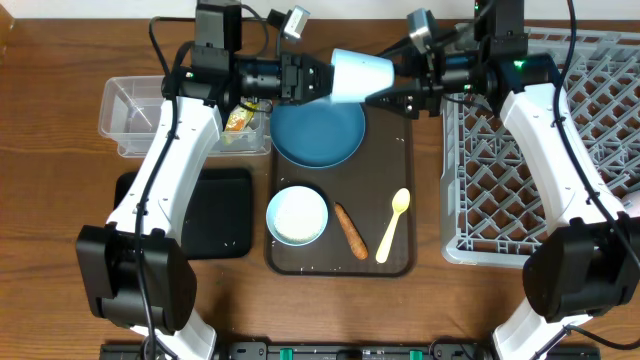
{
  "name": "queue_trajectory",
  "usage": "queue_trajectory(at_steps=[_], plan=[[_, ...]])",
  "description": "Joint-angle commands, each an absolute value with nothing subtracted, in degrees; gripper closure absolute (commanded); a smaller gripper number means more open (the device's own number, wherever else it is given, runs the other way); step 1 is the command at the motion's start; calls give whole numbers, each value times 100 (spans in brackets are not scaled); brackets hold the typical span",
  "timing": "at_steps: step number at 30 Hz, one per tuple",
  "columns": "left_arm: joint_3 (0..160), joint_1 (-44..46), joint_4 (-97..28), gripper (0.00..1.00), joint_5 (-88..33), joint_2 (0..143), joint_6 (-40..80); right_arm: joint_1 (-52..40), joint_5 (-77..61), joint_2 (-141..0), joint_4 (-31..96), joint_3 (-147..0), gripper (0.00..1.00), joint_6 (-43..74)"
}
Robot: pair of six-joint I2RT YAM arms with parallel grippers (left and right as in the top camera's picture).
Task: Sort waste into correct bins and load items into the dishwasher rack
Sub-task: 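Place the light-blue cup into the grey dish rack with the right gripper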
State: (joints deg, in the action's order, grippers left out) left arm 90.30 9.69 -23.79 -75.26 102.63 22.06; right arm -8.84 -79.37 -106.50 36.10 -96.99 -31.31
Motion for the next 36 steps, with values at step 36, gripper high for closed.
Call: queue_trajectory(at_steps=[36], plan=[[9011,799,-5527,38,-915,9098,1052,2783,298,-10103,7312,-10287,66,515]])
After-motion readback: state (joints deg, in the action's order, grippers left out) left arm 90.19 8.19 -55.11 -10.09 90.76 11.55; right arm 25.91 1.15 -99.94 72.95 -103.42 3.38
